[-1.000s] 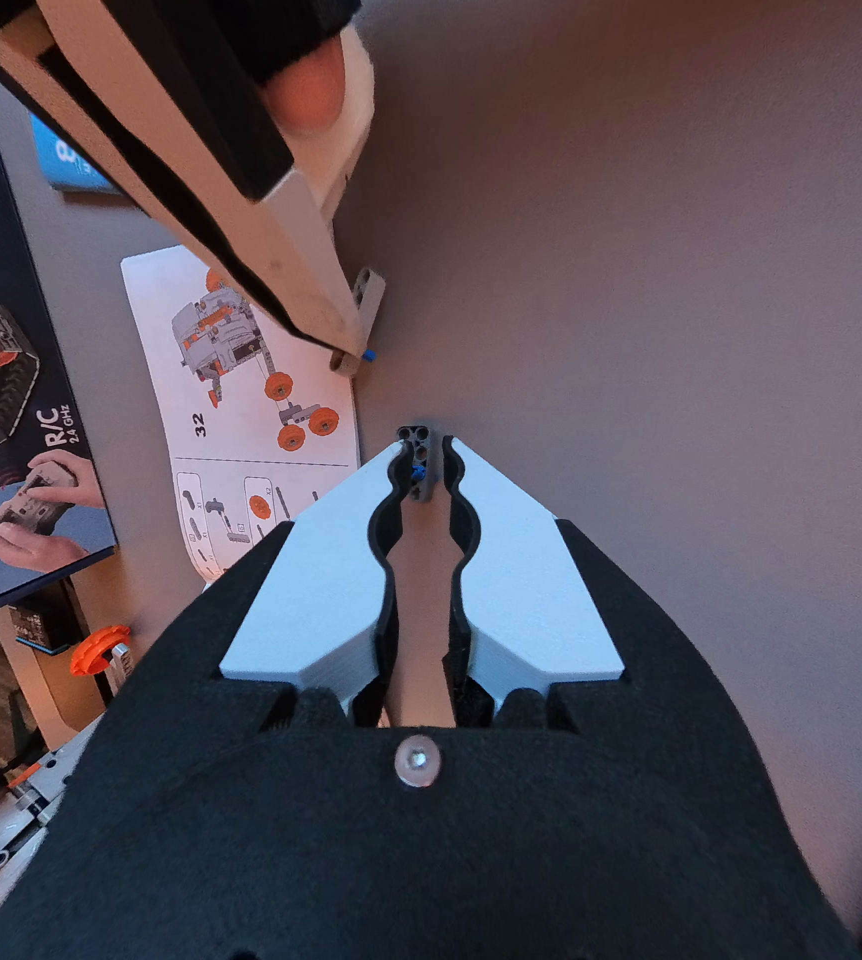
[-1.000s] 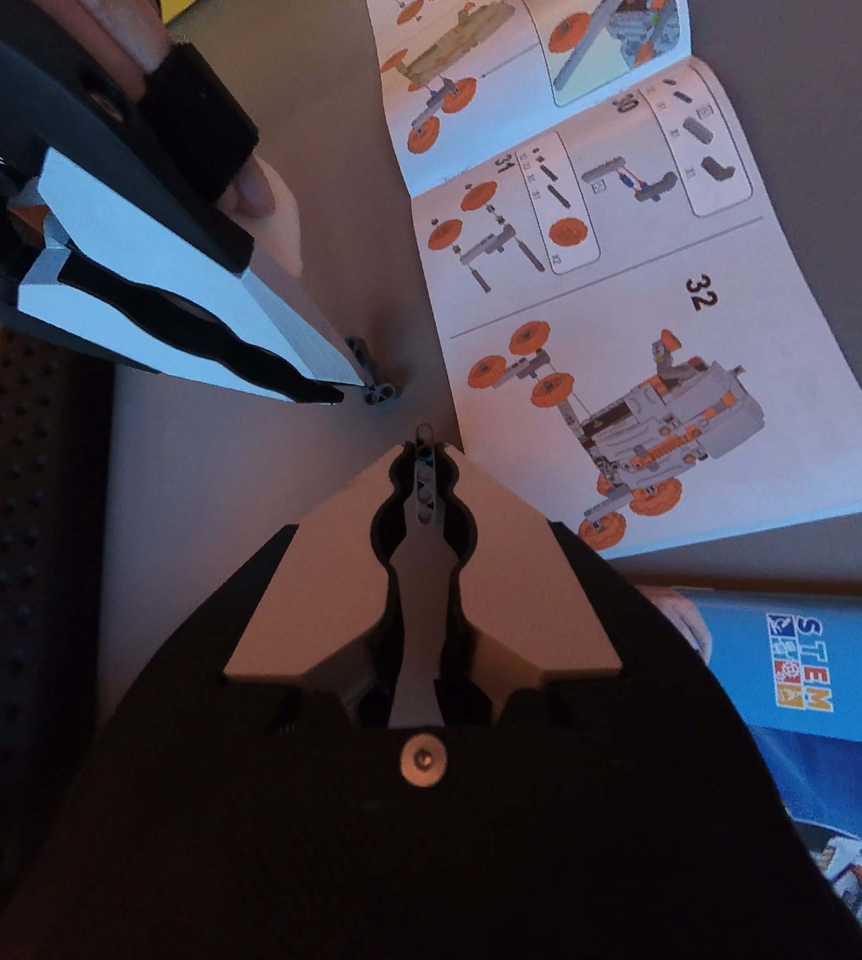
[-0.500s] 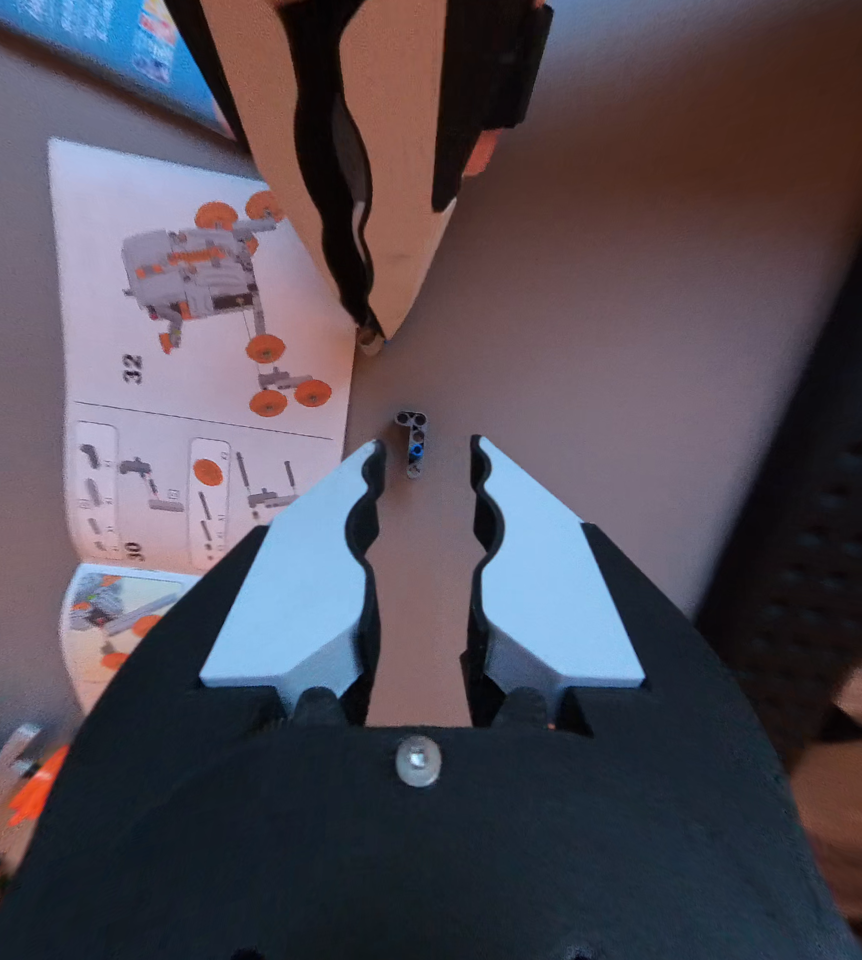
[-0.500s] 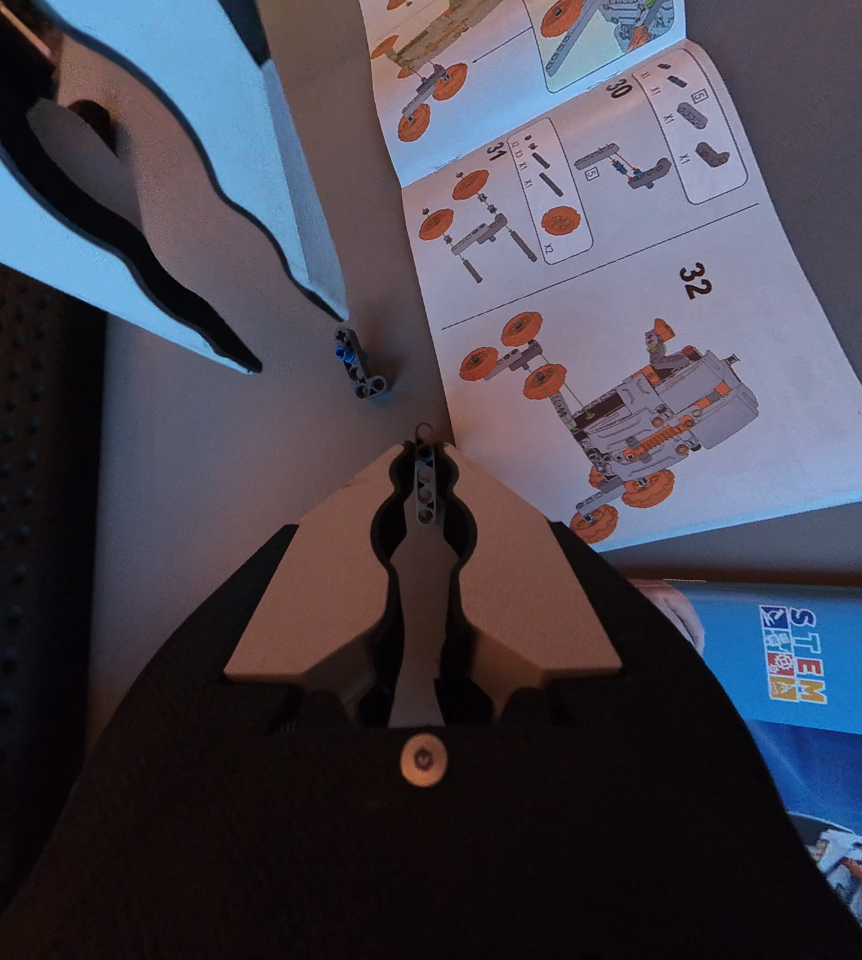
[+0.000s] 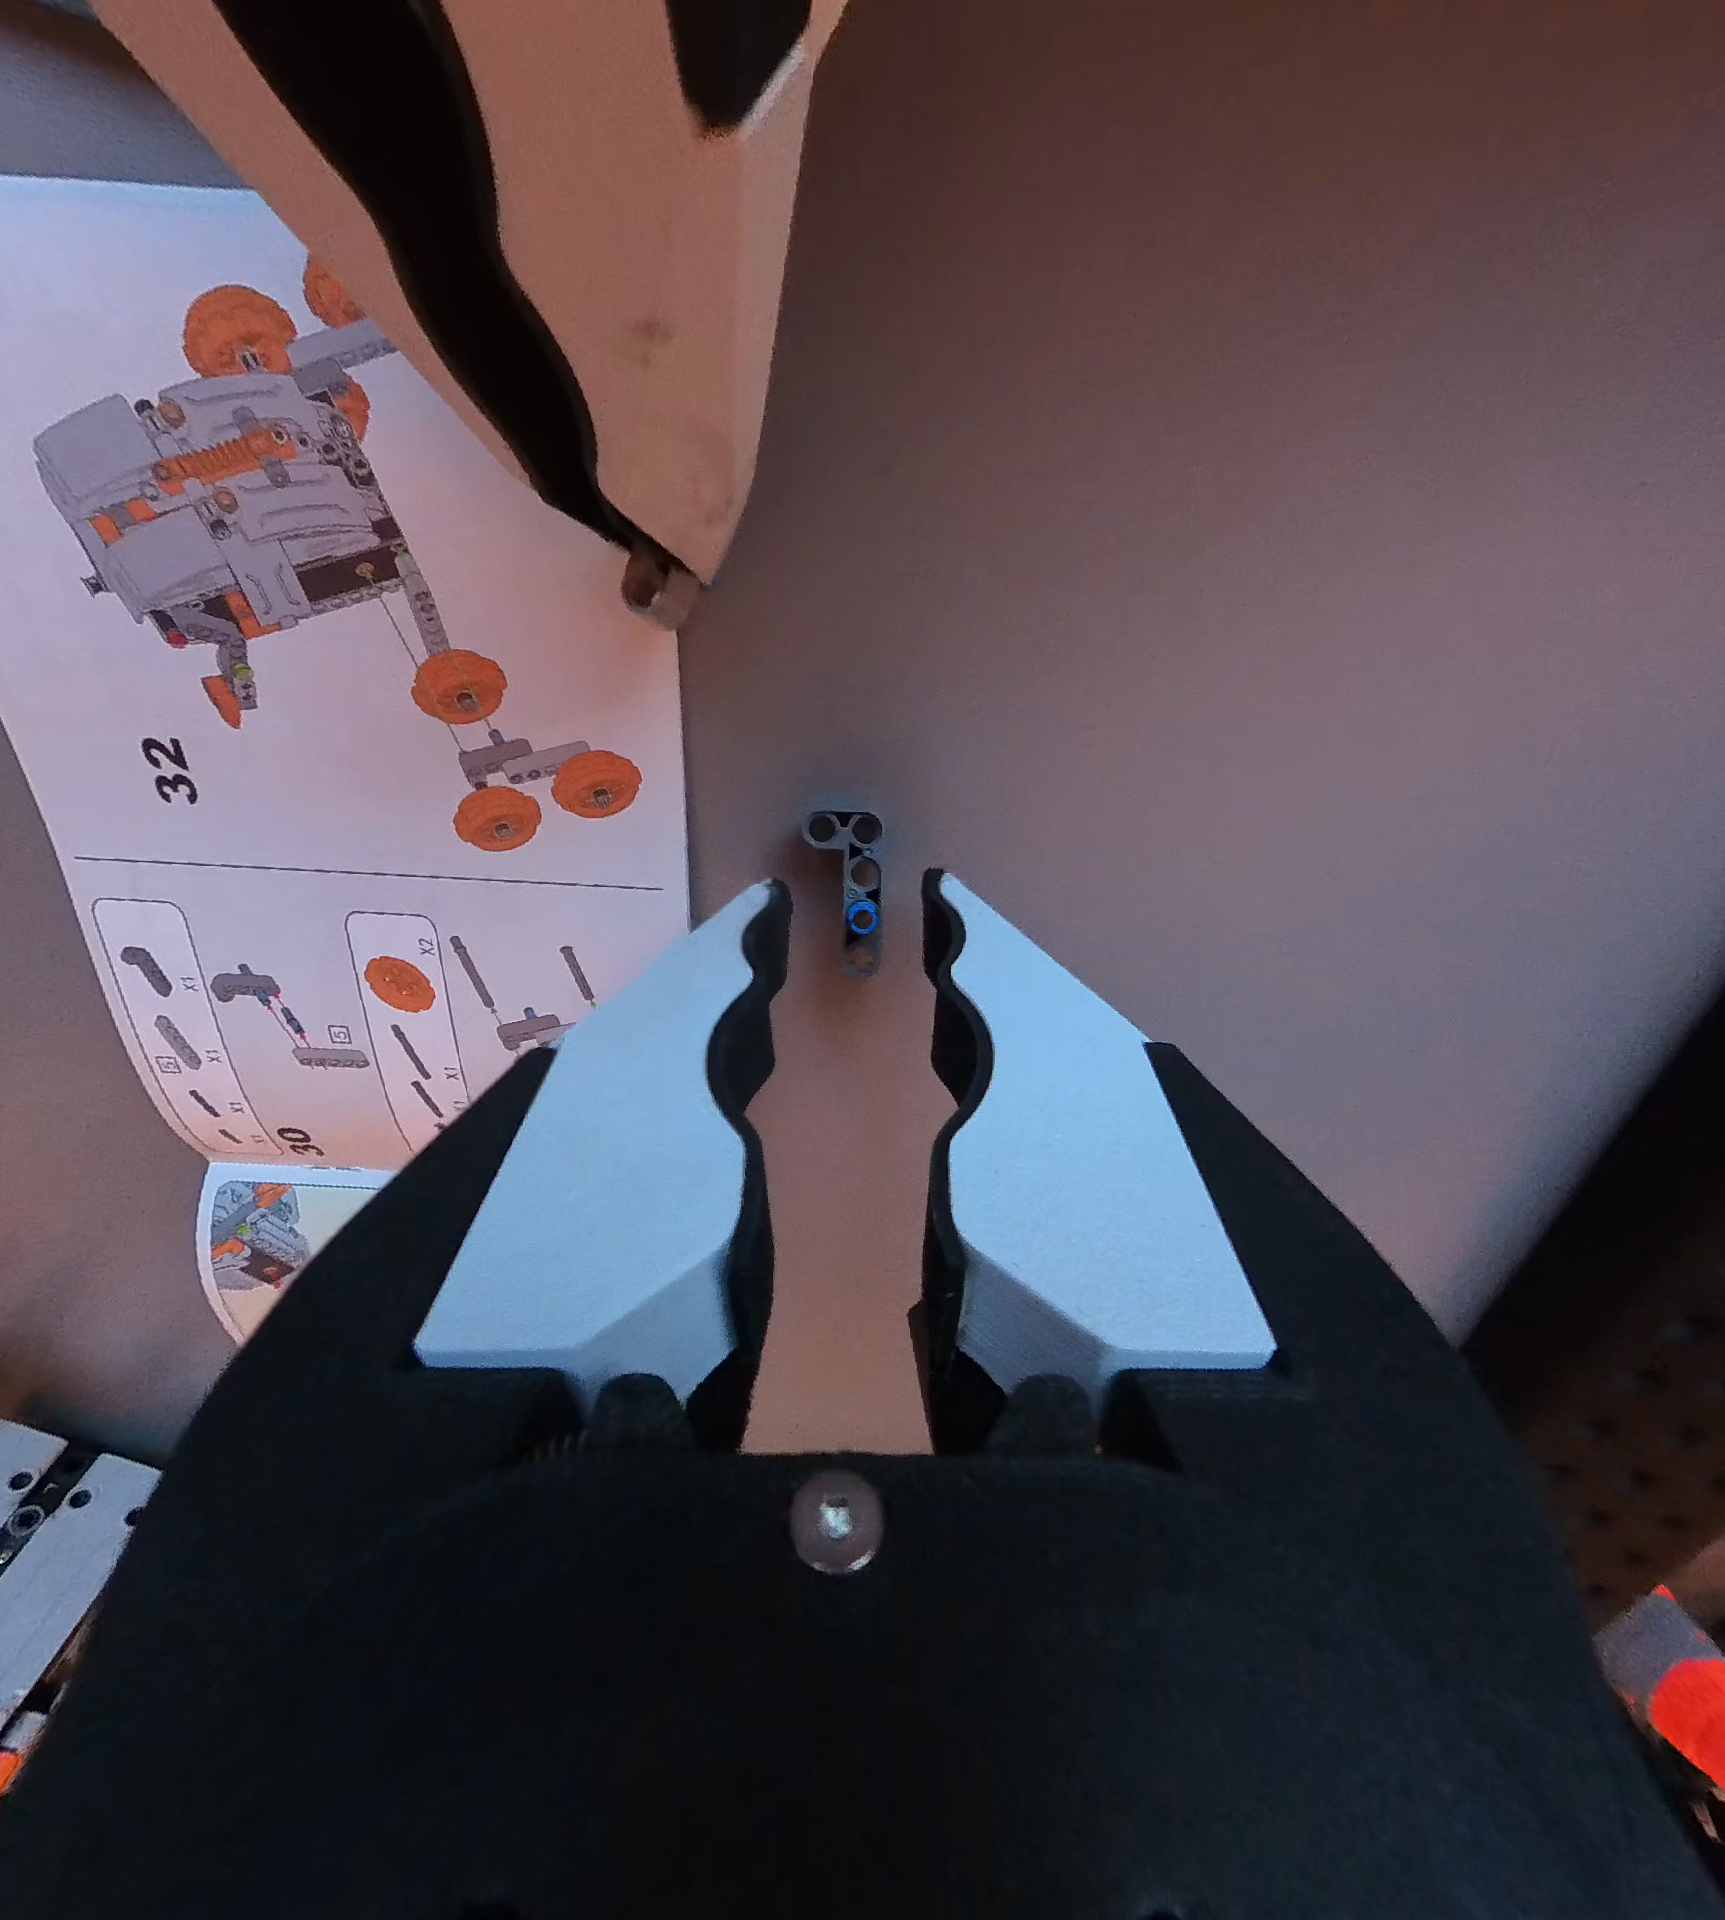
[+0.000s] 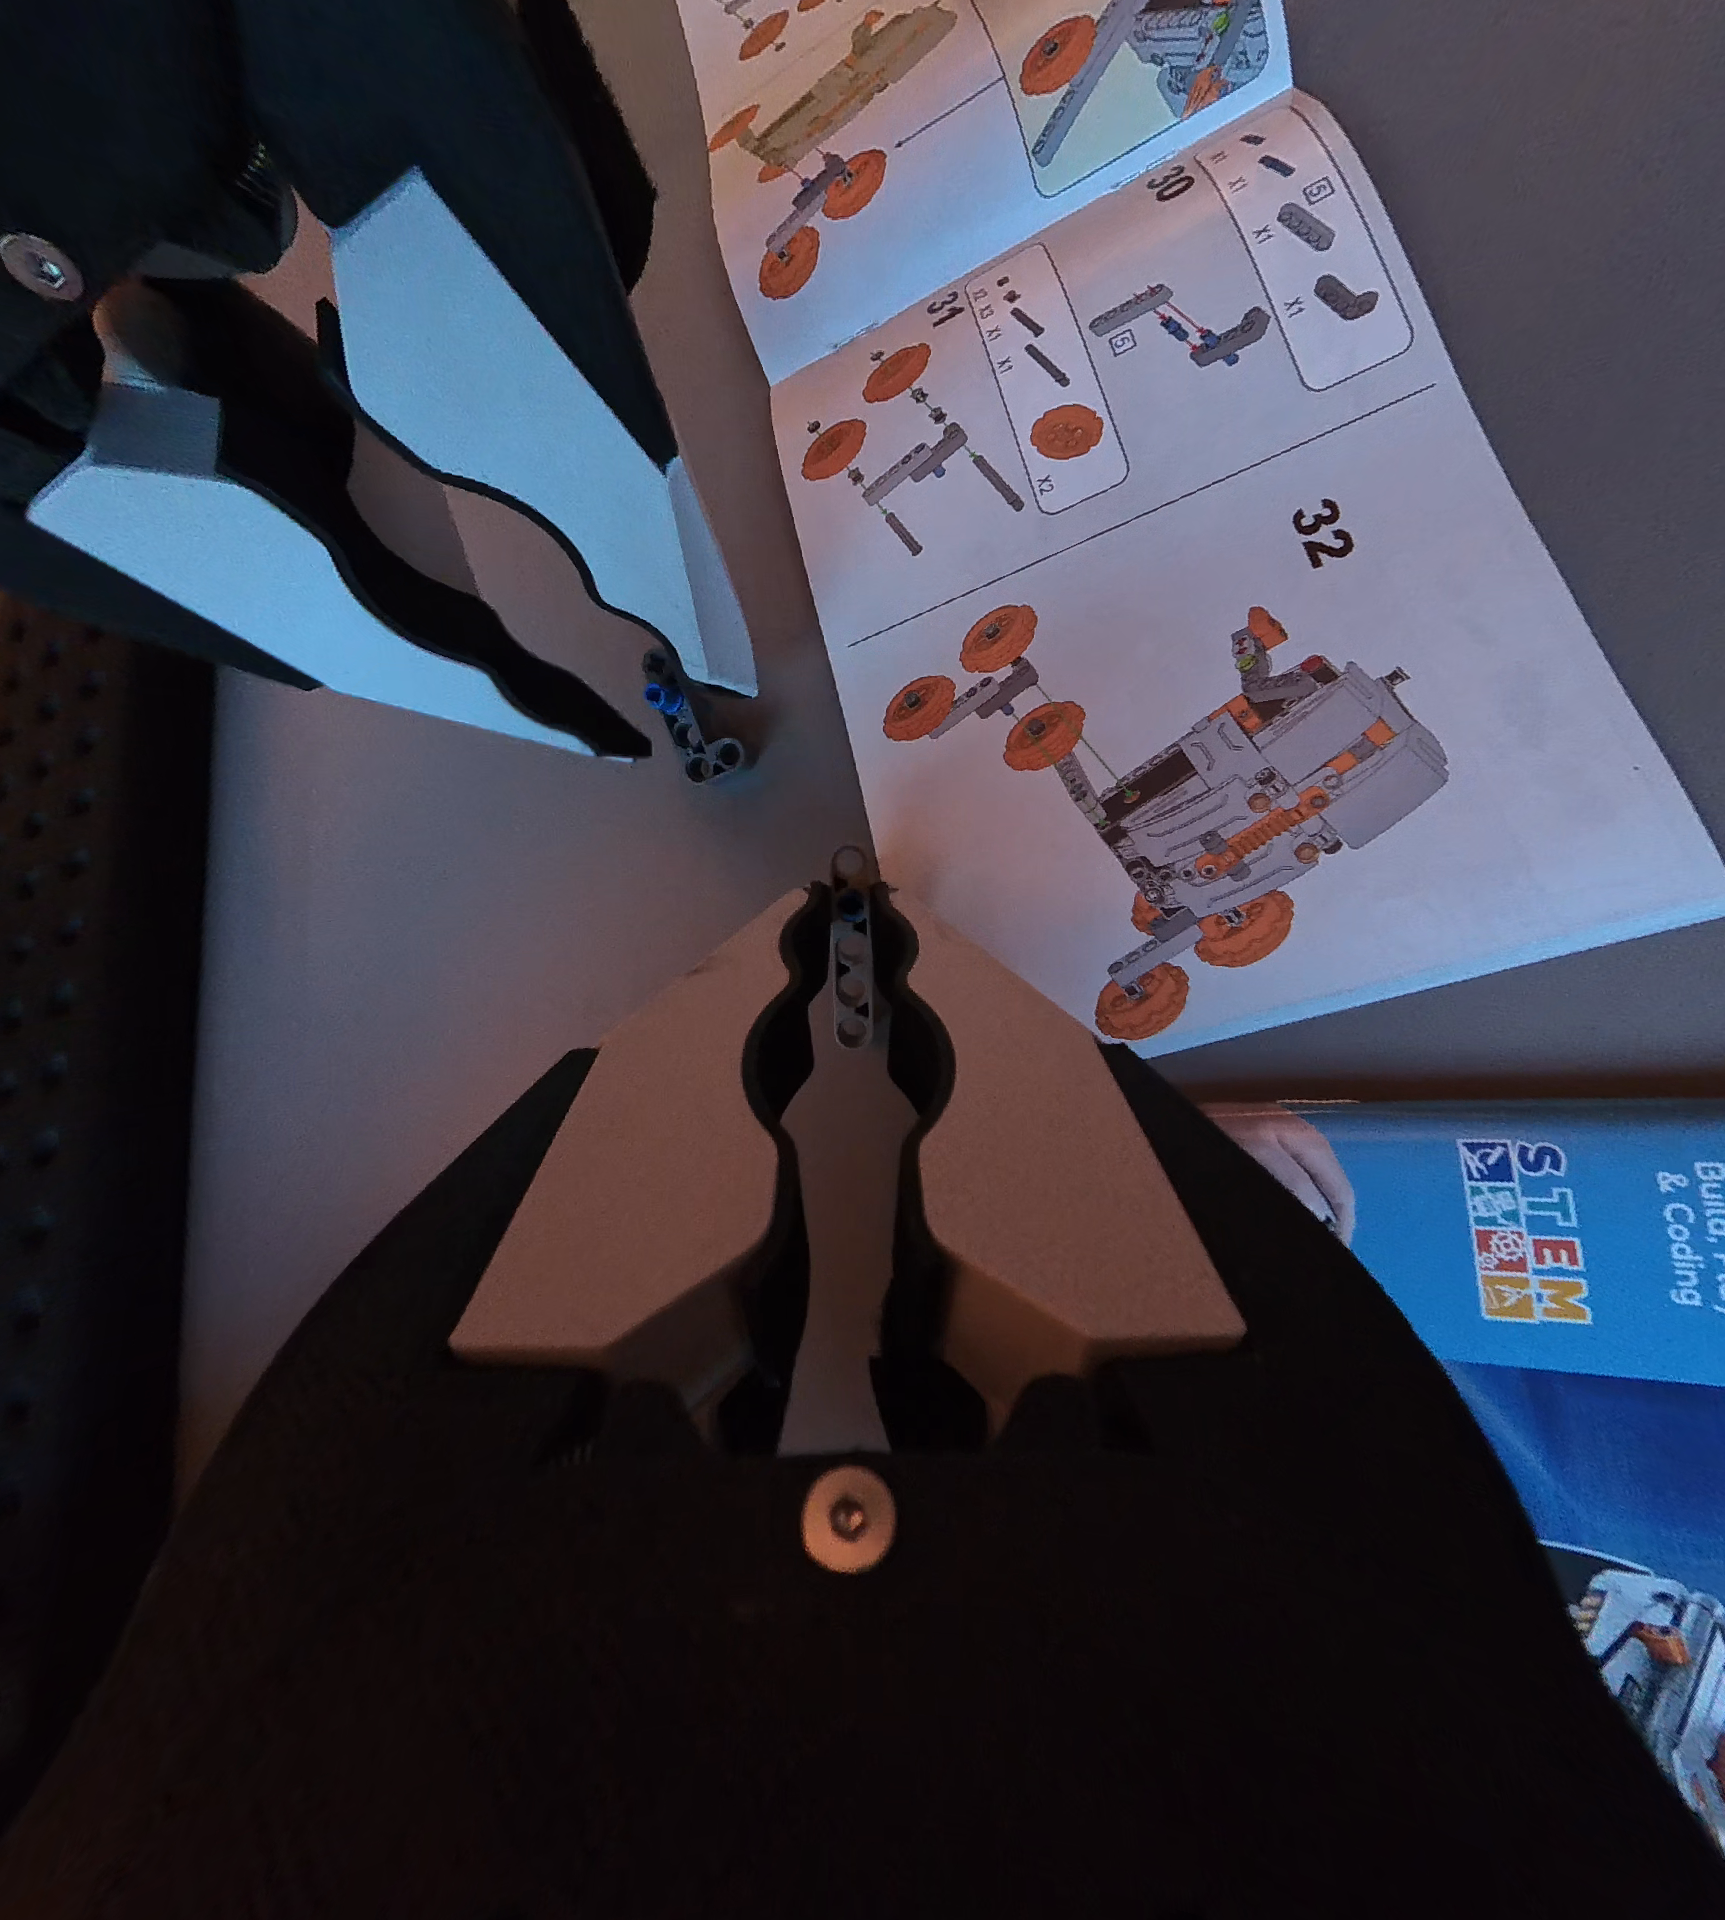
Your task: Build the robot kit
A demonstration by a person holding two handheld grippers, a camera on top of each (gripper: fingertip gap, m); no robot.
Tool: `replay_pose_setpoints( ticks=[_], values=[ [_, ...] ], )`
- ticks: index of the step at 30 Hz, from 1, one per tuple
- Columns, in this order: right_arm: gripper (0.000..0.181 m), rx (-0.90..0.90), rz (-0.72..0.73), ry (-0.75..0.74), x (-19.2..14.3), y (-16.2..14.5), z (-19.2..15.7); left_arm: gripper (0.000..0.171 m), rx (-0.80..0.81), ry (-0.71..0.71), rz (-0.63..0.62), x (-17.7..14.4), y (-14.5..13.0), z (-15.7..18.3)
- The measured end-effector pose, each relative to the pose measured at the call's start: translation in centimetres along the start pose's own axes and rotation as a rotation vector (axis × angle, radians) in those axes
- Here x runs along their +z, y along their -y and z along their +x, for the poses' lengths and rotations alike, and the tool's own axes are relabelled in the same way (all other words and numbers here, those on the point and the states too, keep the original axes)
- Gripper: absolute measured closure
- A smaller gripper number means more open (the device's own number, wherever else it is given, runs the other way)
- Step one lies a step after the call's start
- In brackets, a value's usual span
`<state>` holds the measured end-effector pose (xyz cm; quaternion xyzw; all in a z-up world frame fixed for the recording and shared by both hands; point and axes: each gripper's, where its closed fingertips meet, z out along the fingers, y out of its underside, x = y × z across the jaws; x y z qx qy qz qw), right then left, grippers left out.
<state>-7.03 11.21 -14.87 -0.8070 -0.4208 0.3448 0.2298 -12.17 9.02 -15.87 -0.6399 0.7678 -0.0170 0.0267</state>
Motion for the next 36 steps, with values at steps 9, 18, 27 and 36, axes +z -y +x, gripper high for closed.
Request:
replay_pose_setpoints(
  ticks=[9, 18, 27, 36],
  values=[
    [0.176, 0.006, -0.003, 0.004, 0.0, -0.2, 0.1, 0.159, 0.009, 0.004, -0.02, 0.2, -0.4, 0.0],
    [0.176, 0.017, 0.011, 0.007, -0.3, -0.2, 0.3, 0.167, 0.019, 0.002, 0.016, -0.7, 0.2, 0.2],
    [0.176, 0.018, 0.139, -0.033, -3.3, 1.8, 0.7, 0.167, -0.183, 0.065, 0.408, -5.4, 2.7, -1.3],
    [0.176, -0.003, 0.601, -0.162, -16.4, 6.1, 0.4, 0.168, -0.491, 0.012, 1.3, -20.4, 8.9, -5.2]
  ],
)
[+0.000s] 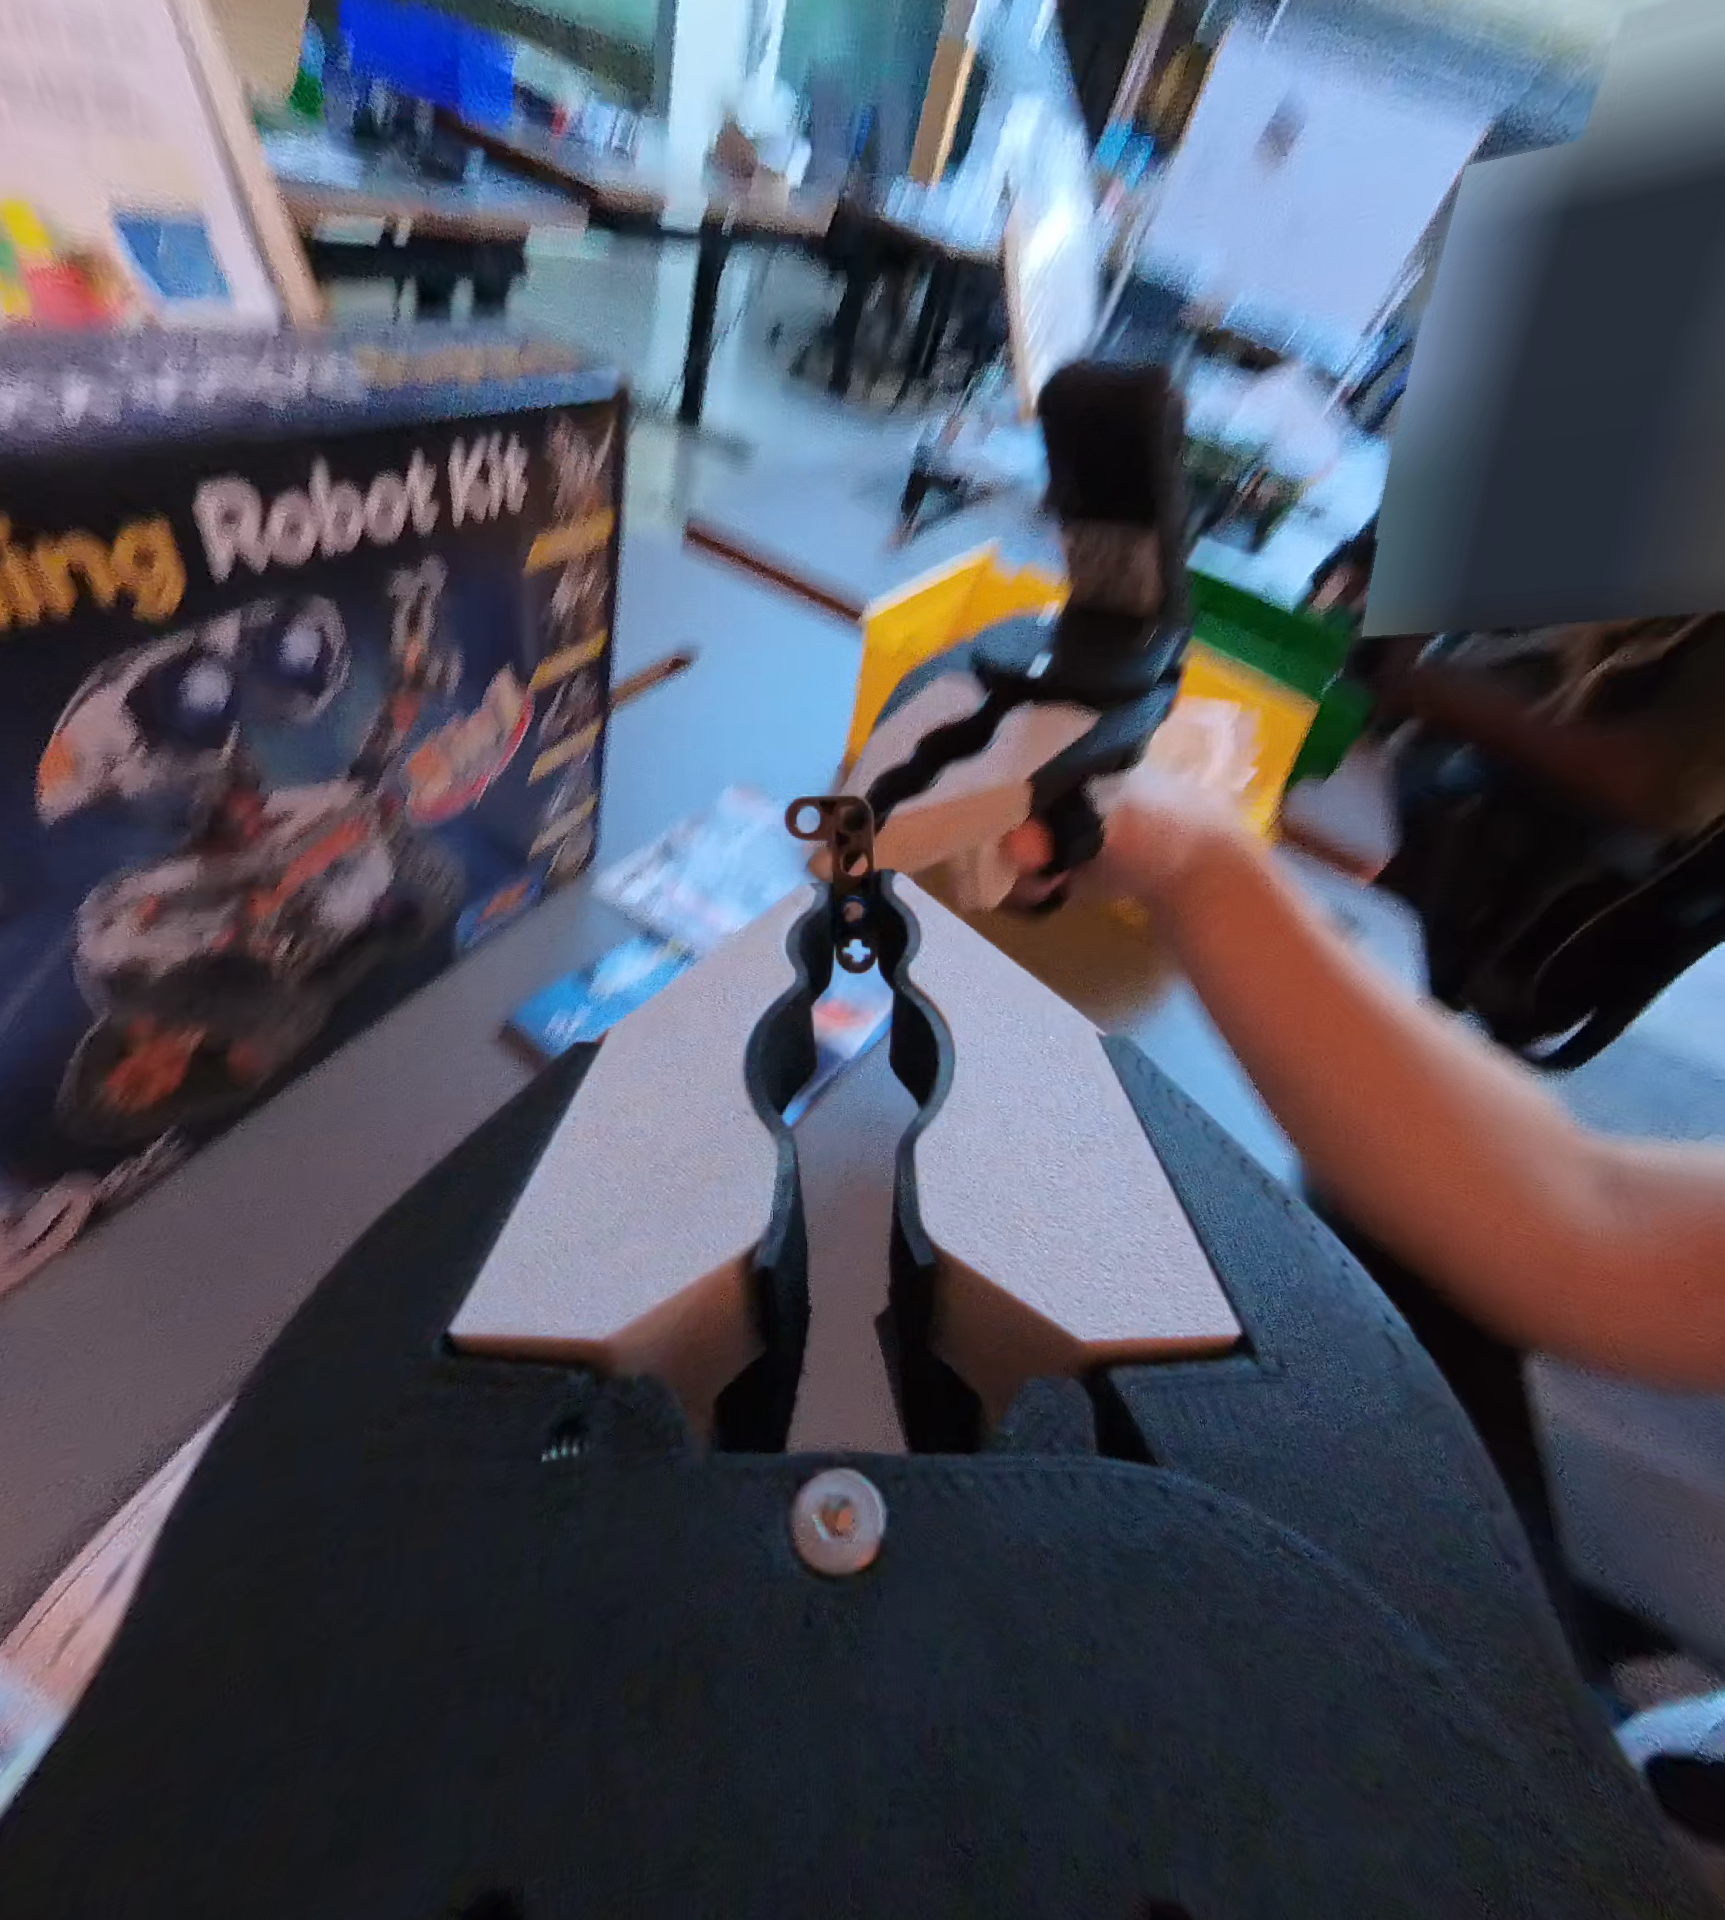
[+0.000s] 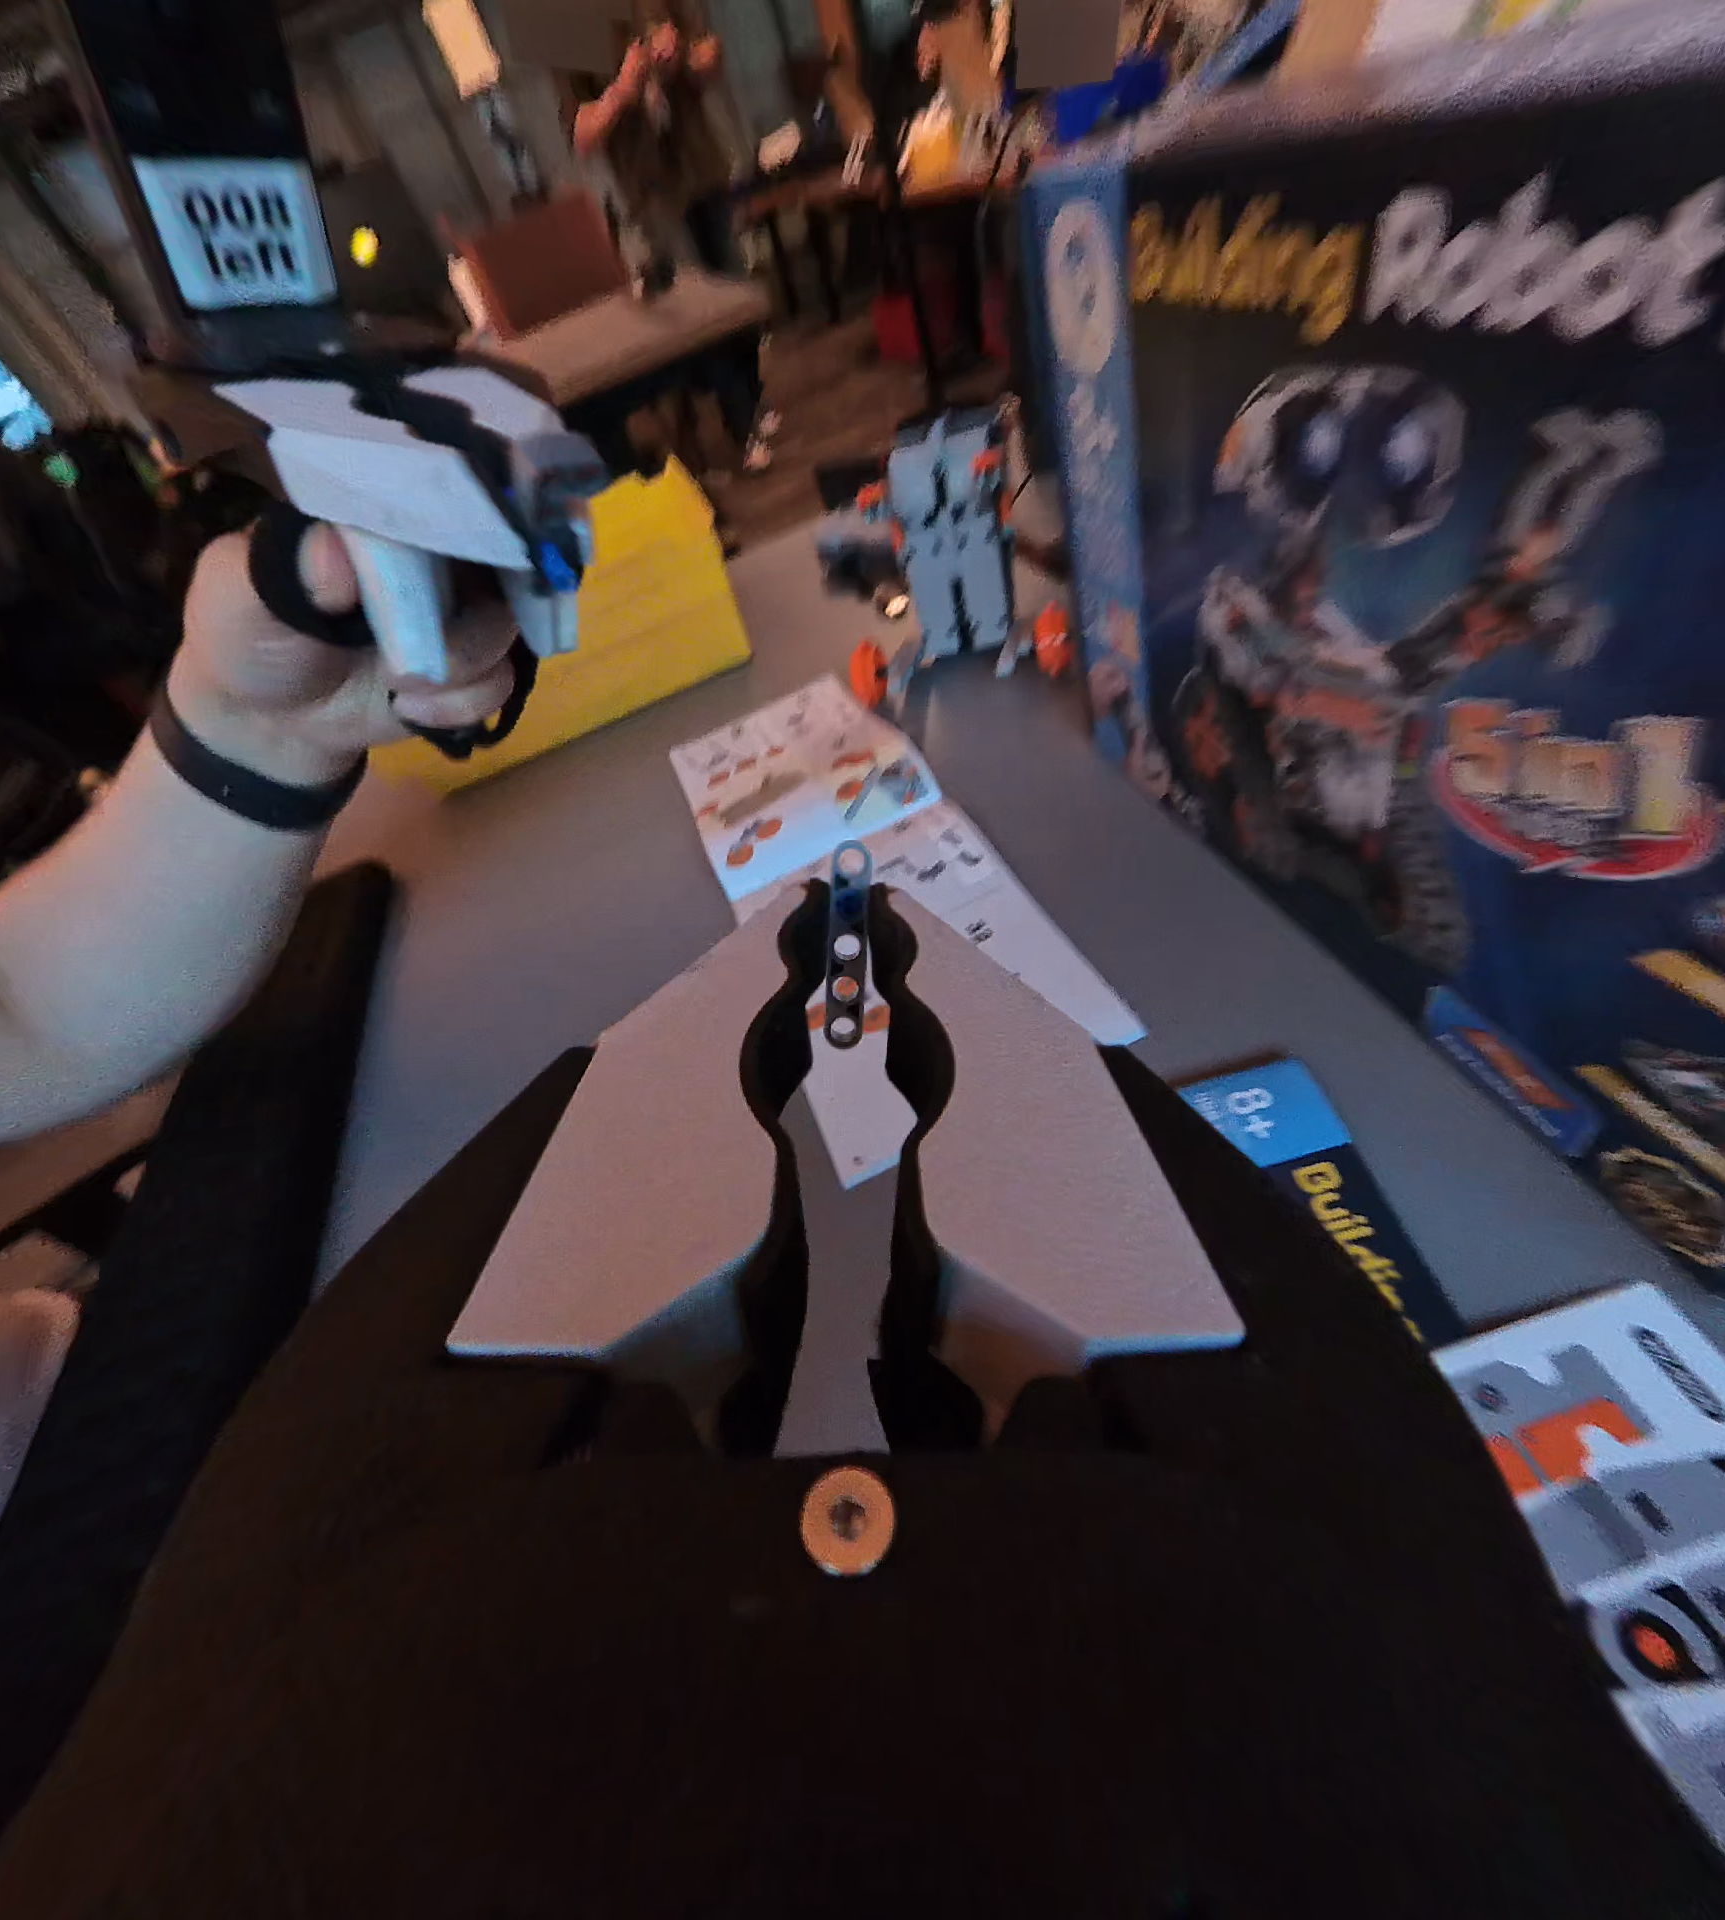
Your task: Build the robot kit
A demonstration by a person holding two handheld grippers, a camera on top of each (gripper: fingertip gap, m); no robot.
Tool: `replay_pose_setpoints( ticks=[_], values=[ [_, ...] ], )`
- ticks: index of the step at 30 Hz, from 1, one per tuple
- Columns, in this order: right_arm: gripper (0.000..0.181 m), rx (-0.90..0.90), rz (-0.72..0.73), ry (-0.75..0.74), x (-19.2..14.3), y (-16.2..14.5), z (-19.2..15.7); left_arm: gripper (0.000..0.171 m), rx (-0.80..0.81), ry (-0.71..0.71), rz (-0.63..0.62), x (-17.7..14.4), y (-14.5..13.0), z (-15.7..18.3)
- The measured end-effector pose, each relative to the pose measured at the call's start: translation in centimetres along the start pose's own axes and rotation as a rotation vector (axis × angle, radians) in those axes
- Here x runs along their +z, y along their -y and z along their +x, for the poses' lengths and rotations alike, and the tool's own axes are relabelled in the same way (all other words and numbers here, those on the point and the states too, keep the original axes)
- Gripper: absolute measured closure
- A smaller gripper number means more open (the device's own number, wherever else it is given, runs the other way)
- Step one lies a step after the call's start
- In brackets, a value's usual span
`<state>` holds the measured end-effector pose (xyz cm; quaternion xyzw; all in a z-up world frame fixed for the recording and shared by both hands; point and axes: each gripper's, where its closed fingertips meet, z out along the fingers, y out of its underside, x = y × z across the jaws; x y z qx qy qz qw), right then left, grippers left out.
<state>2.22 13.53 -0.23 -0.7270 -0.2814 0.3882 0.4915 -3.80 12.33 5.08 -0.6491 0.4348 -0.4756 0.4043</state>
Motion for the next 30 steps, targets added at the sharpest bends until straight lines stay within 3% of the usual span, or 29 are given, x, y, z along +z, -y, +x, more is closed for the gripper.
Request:
replay_pose_setpoints(
  ticks=[3, 8, 15, 19, 25, 30],
  values=[
    [0.175, 0.009, 0.109, -0.019, -2.6, 1.9, 0.3, 0.168, -0.027, -0.106, 0.137, 1.1, 3.5, 2.0],
    [0.175, 0.064, 0.274, -0.001, -4.8, 4.4, 0.4, 0.168, -0.016, -0.193, 0.164, 3.4, 4.4, 3.2],
    [0.176, 0.109, 0.458, 0.079, -7.2, 8.5, -1.6, 0.168, -0.183, -0.458, 0.329, 0.9, 6.1, 3.2],
    [0.176, 0.13, 0.478, 0.134, -6.2, 9.9, -3.4, 0.168, -0.244, -0.539, 0.417, -1.0, 7.0, 2.6],
    [0.176, 0.14, 0.489, 0.248, -2.2, 11.4, -7.3, 0.168, -0.35, -0.645, 0.471, -1.0, 7.3, 3.0],
    [0.176, 0.093, 0.457, 0.225, 0.4, 11.0, -8.3, 0.168, -0.405, -0.682, 0.514, -1.1, 7.5, 2.4]
  ],
)
